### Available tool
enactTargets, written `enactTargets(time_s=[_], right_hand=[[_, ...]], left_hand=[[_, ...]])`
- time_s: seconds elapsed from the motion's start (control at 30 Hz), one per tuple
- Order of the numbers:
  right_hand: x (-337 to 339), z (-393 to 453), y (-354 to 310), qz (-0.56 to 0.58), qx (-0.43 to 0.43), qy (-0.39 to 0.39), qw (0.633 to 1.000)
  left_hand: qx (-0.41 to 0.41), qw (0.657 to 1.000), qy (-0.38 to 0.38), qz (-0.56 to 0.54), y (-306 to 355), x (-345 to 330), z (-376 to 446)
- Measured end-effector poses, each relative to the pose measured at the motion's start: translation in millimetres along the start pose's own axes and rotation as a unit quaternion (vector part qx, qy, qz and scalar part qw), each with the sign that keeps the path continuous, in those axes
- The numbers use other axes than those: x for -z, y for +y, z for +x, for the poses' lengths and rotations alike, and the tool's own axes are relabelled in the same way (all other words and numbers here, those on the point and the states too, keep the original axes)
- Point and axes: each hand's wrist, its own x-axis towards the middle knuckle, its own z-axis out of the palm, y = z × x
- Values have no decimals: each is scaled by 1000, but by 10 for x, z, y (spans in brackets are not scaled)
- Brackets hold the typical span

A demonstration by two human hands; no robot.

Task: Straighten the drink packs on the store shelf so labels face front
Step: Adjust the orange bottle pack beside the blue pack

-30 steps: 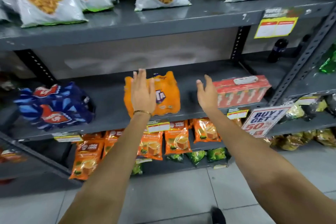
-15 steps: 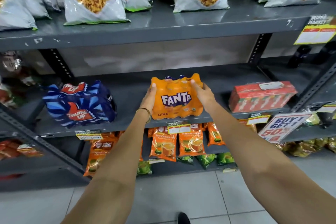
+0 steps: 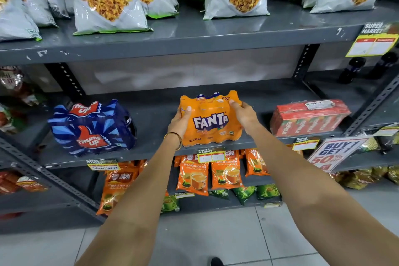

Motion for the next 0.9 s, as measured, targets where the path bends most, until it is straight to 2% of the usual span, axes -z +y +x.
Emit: enactTargets(time_s=[0.4, 0.9], right_hand=[[69, -24, 26, -2, -5, 13, 1000], [-57, -99, -37, -21, -1, -6, 1000]], left_hand=[[-2, 1000, -2, -19, 11, -53, 65], [-5, 1000, 10, -19, -38, 99, 41]])
